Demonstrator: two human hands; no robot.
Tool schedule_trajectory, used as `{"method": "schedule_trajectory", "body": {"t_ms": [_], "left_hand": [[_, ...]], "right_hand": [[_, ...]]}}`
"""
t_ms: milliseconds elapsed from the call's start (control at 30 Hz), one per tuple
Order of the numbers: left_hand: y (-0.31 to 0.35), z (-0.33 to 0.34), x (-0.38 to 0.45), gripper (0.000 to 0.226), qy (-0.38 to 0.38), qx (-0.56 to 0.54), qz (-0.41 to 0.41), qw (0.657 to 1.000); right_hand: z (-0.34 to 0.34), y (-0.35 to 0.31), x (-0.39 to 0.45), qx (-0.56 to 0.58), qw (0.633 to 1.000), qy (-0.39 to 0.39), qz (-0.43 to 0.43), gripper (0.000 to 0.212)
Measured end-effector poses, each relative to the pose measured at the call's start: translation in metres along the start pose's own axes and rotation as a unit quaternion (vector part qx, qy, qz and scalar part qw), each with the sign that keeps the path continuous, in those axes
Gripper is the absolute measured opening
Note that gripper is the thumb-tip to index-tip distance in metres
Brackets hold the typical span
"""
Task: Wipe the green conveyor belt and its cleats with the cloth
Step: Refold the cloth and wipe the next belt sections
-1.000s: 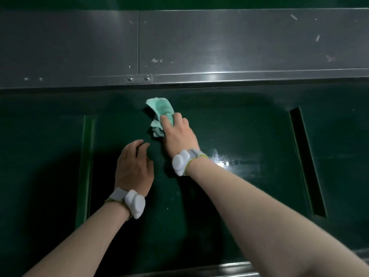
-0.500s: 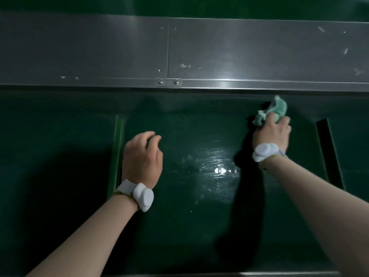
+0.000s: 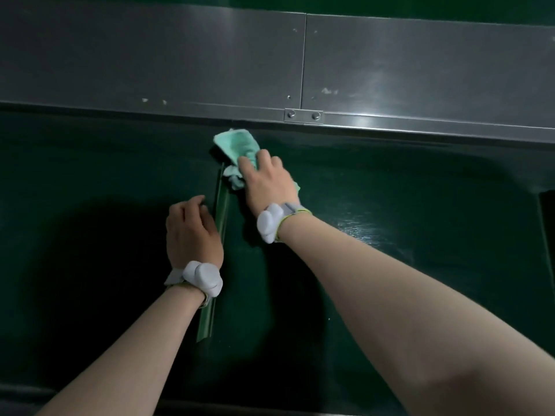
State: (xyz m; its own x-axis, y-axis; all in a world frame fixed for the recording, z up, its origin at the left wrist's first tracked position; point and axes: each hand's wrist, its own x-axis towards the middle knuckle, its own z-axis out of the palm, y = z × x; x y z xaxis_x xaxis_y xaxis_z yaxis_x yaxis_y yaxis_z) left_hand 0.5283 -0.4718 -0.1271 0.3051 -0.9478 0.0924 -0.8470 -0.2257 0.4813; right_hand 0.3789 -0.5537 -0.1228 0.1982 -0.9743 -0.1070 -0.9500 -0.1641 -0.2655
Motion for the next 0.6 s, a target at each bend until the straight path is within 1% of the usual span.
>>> {"method": "schedule_trajectory", "body": {"t_ms": [33, 67, 133, 167, 200, 233, 300, 333, 400, 433, 533, 600], "left_hand": [[-0.003, 0.001, -0.001, 0.026, 0.004, 0.012, 0.022, 1.0], [-0.005, 0.002, 0.0, 0.026, 0.008, 0.021, 0.044, 0.999], [-0.009, 0.003, 0.001, 0.029, -0.006, 0.034, 0.079, 0.996], [-0.012, 0.005, 0.002, 0.034, -0.032, 0.04, 0.093, 0.994], [-0.014, 0.007, 0.0, 0.039, -0.054, 0.044, 0.094, 0.993], [-0.012, 0.009, 0.002, 0.044, -0.068, 0.048, 0.083, 0.993], [-0.011, 0.012, 0.002, 0.044, -0.081, 0.046, 0.031, 0.995], [-0.009, 0.013, 0.007, 0.043, -0.076, 0.043, 0.021, 0.996], [-0.007, 0.013, 0.006, 0.046, -0.079, 0.046, 0.033, 0.995], [-0.006, 0.011, 0.013, 0.048, -0.072, 0.051, 0.047, 0.995], [-0.003, 0.005, 0.004, 0.047, -0.052, 0.078, 0.094, 0.991], [-0.001, 0.0, 0.004, 0.044, -0.04, 0.097, 0.115, 0.988]], "right_hand": [[-0.003, 0.011, -0.004, 0.0, 1.0, 0.005, 0.003, 0.049], [-0.006, 0.026, -0.009, 0.0, 1.0, 0.016, 0.026, 0.051], [-0.012, 0.065, -0.02, -0.011, 0.99, 0.052, 0.129, 0.053], [-0.017, 0.086, -0.029, -0.013, 0.98, 0.07, 0.187, 0.053], [-0.021, 0.106, -0.041, -0.005, 0.967, 0.089, 0.238, 0.05], [-0.027, 0.12, -0.049, 0.005, 0.957, 0.107, 0.27, 0.047], [-0.024, 0.124, -0.059, 0.004, 0.95, 0.109, 0.294, 0.042], [-0.023, 0.117, -0.052, 0.003, 0.948, 0.112, 0.299, 0.043], [-0.017, 0.088, -0.049, 0.009, 0.952, 0.104, 0.287, 0.046], [-0.014, 0.067, -0.044, 0.015, 0.96, 0.101, 0.26, 0.047], [0.005, 0.006, -0.073, 0.026, 0.989, 0.048, 0.136, 0.051], [0.014, -0.023, -0.096, 0.026, 0.998, 0.014, 0.049, 0.048]]}}
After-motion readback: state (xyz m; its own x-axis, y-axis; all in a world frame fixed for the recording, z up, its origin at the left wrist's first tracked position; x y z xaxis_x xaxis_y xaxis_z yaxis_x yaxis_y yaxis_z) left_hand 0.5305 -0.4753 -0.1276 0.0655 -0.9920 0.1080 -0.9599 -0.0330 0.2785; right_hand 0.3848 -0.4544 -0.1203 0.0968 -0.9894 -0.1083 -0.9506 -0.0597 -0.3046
